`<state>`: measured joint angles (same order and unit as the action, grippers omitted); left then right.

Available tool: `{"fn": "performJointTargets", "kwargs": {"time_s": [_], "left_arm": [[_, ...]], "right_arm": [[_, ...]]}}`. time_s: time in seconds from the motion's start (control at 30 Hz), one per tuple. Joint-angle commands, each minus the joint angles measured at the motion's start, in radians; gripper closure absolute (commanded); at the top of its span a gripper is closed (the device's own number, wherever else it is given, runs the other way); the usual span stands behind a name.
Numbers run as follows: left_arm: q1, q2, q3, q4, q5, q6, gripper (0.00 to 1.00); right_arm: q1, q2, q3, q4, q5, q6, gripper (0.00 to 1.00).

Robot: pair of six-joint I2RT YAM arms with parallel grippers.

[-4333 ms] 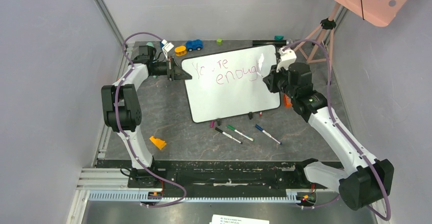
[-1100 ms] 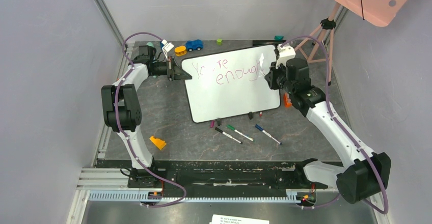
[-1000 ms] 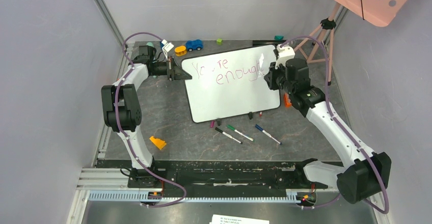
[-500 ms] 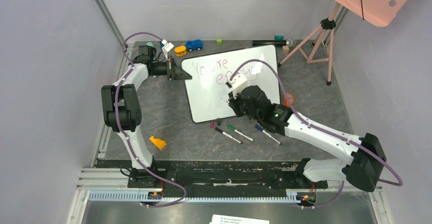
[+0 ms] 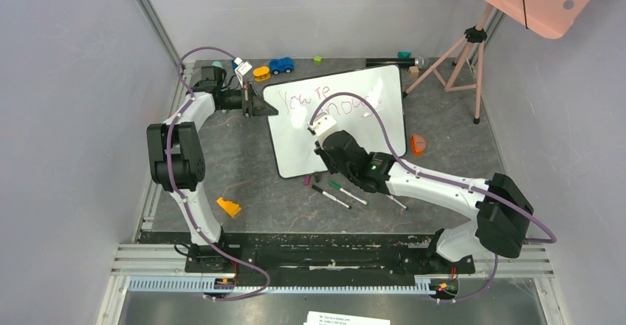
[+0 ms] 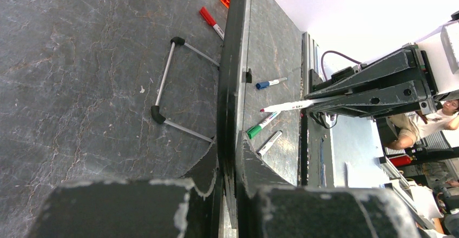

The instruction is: Write a sentence on the whiteboard

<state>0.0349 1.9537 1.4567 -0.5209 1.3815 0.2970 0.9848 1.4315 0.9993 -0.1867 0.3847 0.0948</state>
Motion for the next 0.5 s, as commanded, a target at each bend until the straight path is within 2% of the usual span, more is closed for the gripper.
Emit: {"fn": "performJointTargets", "kwargs": {"time_s": [0.0,0.23,0.47], "left_arm": [[-0.052,0.032,-0.052,-0.005,-0.25,0.189,0.98],[-0.052,0.031,-0.051,-0.005,-0.251,0.187,0.98],[-0.052,0.03,-0.05,-0.005,-0.251,0.186,0.98]], "right_arm": [[0.005,0.022,0.075,0.05,0.059,-0.011,1.0],[0.005,0.059,0.111,0.04,0.074,-0.025,1.0],[0.015,0.076,0.117,0.07,0.01,-0.027,1.0]]}}
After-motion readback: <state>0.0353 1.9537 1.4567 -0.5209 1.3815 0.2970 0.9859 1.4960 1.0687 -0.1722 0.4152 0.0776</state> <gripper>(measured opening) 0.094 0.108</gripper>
